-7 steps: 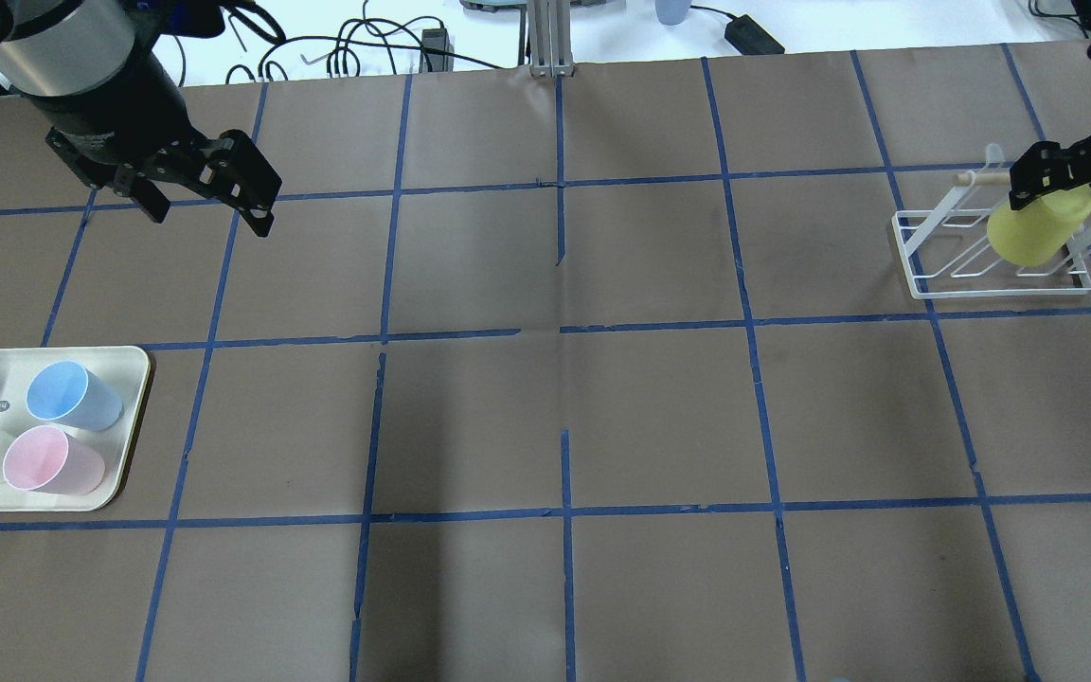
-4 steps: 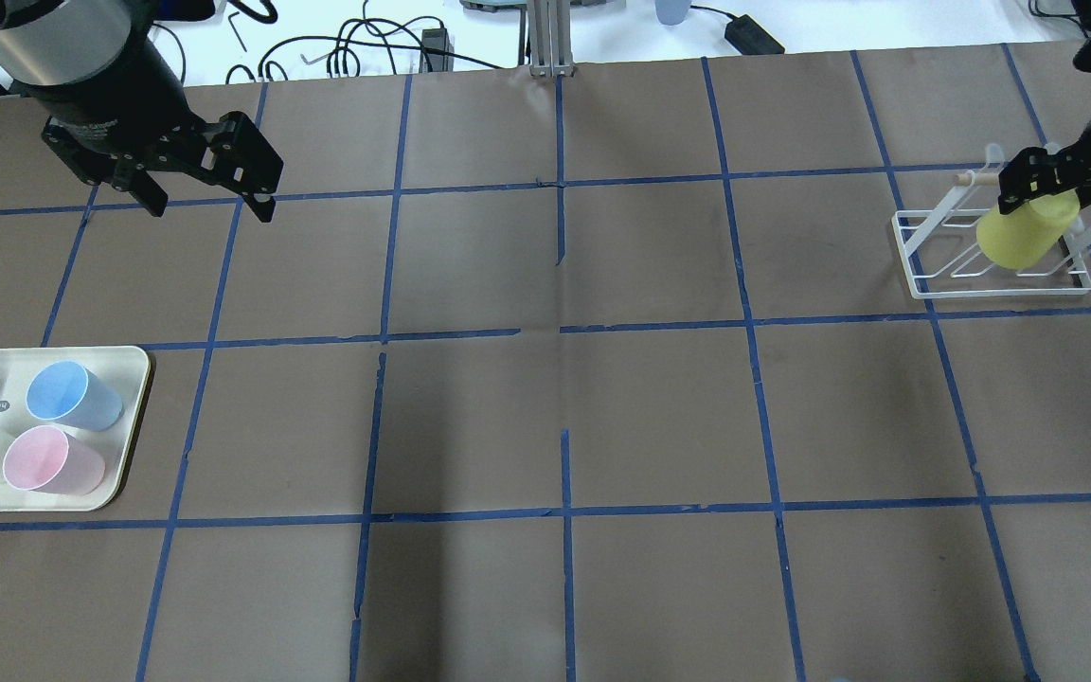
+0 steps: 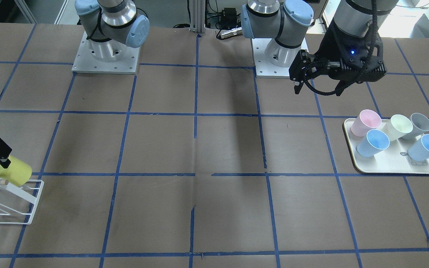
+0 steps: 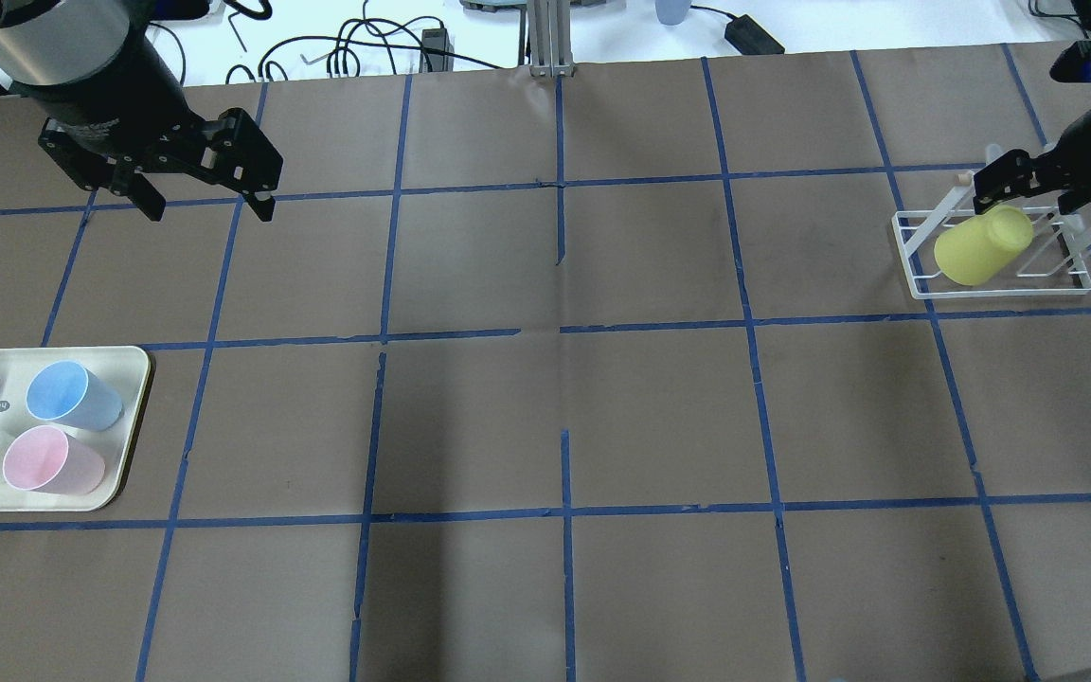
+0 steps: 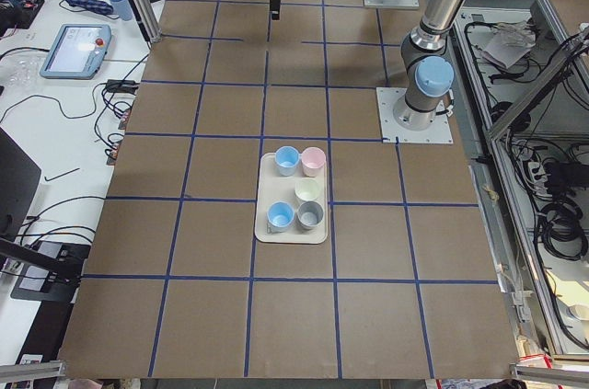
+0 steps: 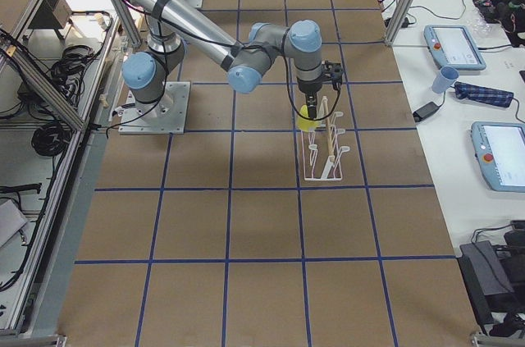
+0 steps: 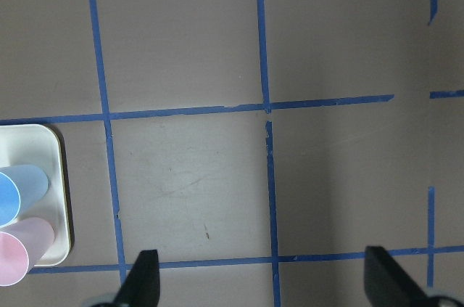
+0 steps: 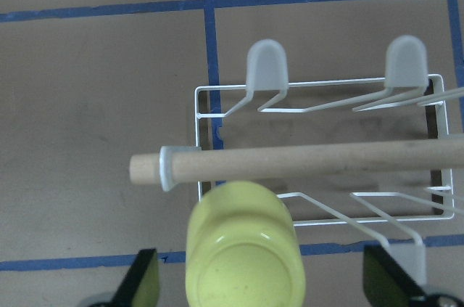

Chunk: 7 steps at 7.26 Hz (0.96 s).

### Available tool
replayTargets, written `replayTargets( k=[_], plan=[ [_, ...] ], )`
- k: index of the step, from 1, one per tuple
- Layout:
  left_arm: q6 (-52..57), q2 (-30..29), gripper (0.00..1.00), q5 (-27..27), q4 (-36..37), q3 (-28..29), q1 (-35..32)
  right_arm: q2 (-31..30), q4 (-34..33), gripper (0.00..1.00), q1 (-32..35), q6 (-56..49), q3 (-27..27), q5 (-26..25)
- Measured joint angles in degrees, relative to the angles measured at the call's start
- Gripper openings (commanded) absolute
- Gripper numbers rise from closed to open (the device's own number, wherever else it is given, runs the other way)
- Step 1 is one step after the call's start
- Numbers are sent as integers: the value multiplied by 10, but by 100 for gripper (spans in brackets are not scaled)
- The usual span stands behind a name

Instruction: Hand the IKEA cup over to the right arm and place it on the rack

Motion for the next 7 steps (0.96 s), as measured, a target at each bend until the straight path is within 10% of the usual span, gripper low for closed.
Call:
replayTargets(
  k=[7],
  plan=[
    [1, 2, 100, -1, 0, 2, 6, -90, 321, 100, 5, -1, -171, -25]
  ],
)
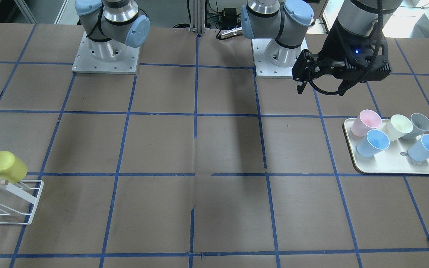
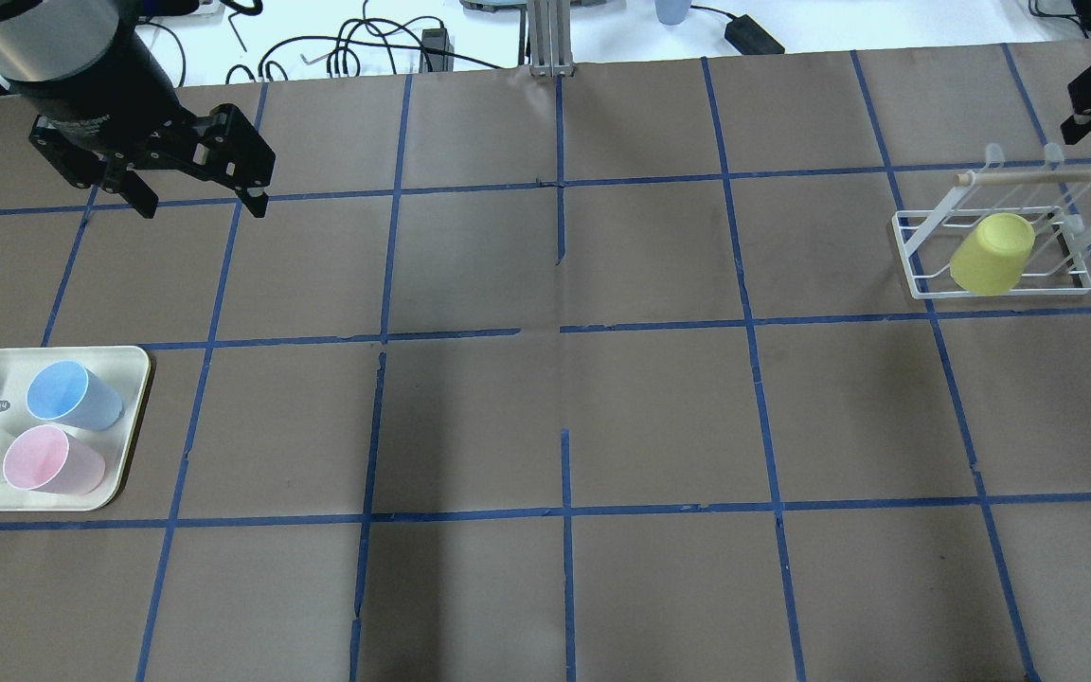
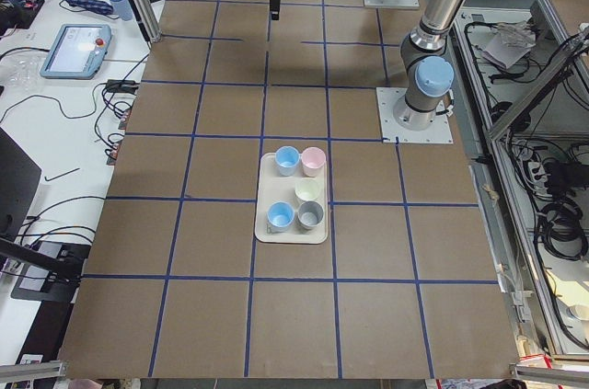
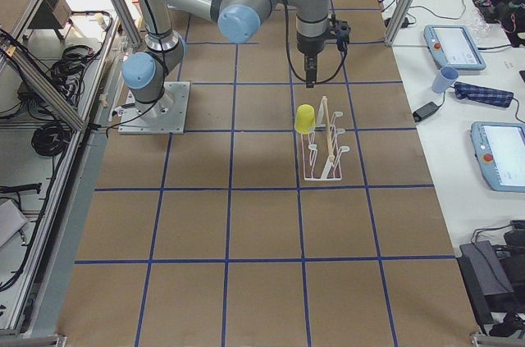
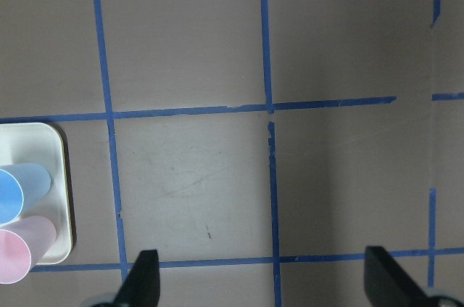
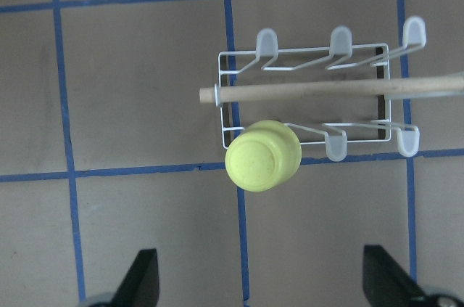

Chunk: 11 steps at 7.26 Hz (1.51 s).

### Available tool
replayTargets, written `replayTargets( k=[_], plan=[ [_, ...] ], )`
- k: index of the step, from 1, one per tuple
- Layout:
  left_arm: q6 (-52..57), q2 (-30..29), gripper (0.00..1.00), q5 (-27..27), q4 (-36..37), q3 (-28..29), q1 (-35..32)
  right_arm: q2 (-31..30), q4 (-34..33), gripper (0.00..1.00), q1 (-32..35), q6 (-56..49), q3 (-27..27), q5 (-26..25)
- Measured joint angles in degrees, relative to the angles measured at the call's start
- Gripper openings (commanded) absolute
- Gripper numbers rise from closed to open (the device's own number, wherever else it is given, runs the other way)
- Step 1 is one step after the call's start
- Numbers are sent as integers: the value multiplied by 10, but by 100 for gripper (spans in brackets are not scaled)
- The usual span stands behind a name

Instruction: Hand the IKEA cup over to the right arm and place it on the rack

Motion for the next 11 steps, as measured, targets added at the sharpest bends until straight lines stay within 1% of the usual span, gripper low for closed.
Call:
replayTargets(
  k=[1, 3, 5, 8, 9, 11],
  plan=[
    [1, 0, 100, 0, 0, 0, 0, -28, 31, 100, 0, 0, 4, -8],
    [0, 1, 100, 1, 0, 0, -1, -51, 57, 100, 18, 3, 7, -19],
    [-5, -1, 100, -3, -3, -1, -6, -52, 63, 100, 113, 35, -5, -26],
    [-6, 1, 100, -8, -16, 3, -7, -26, 59, 100, 251, 205, -28, -29],
    [-6, -1, 100, -6, -23, 9, -6, -12, 56, 100, 282, 248, -39, -30],
    [-6, -10, 100, -5, -36, 24, -5, 3, 55, 100, 302, 274, -54, -31]
  ],
)
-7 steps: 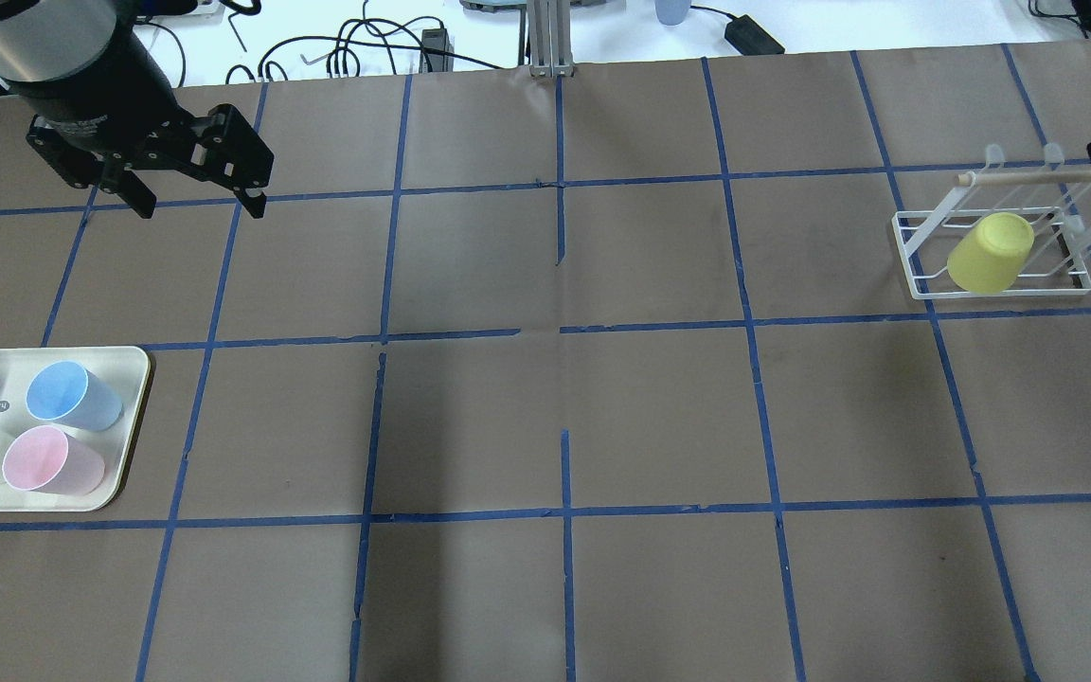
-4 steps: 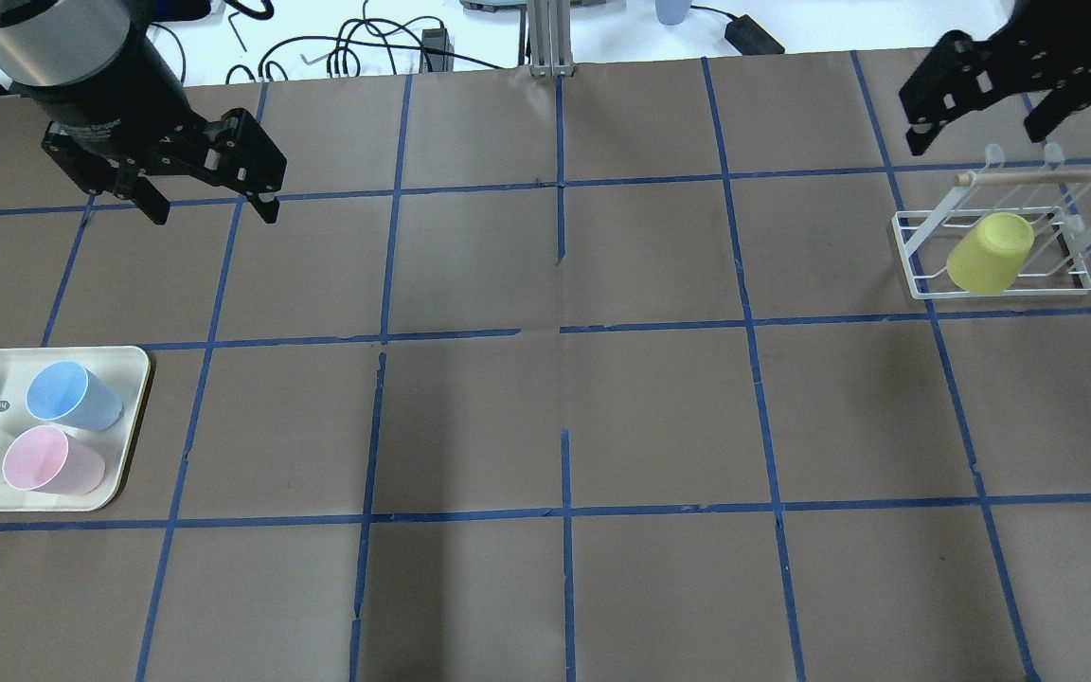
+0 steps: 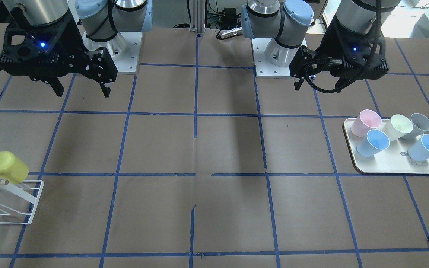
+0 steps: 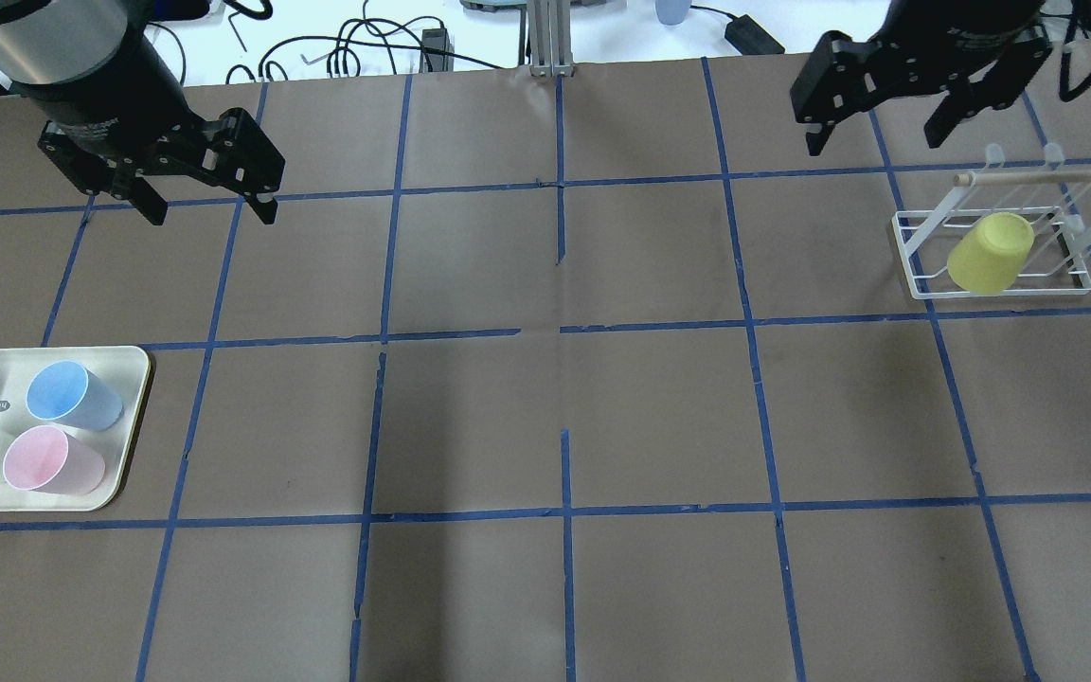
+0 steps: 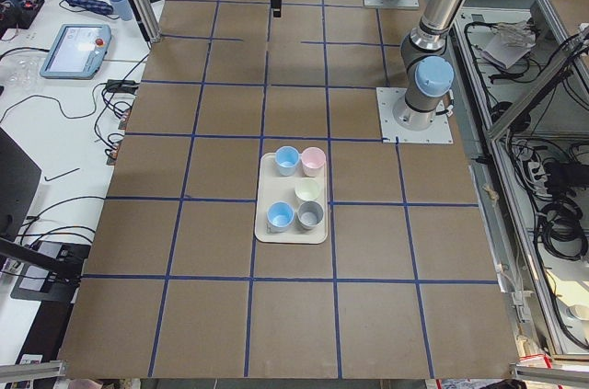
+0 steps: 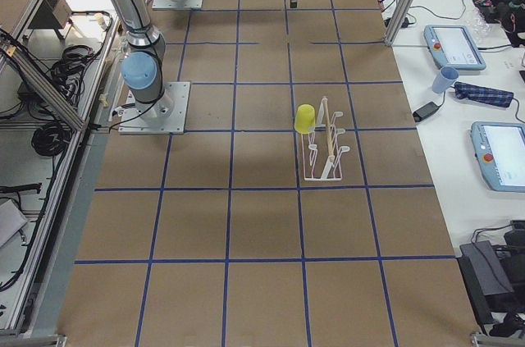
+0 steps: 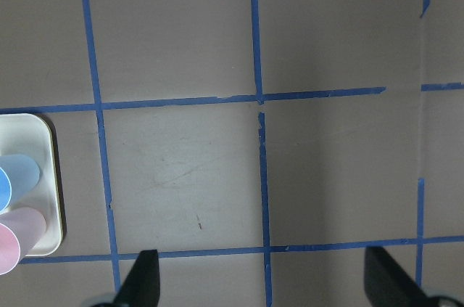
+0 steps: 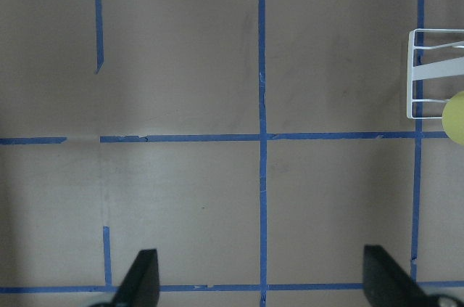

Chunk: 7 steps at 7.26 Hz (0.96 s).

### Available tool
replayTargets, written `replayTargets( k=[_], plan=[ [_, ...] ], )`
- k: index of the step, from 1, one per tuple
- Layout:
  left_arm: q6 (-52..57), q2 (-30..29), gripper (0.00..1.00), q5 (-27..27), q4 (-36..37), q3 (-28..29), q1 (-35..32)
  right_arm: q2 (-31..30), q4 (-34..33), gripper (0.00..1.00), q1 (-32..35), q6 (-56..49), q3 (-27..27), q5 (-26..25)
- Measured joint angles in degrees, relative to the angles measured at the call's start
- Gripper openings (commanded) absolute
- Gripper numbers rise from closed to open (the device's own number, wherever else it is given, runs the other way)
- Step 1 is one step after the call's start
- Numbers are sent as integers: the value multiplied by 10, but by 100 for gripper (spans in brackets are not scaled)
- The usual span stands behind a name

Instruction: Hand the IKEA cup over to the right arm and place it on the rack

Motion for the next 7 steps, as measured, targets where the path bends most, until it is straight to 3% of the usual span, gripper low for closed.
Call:
replayTargets(
  k=[7],
  plan=[
    [4, -1, 100, 0, -4, 4, 1, 8, -31, 100, 3, 45, 1, 5]
  ],
)
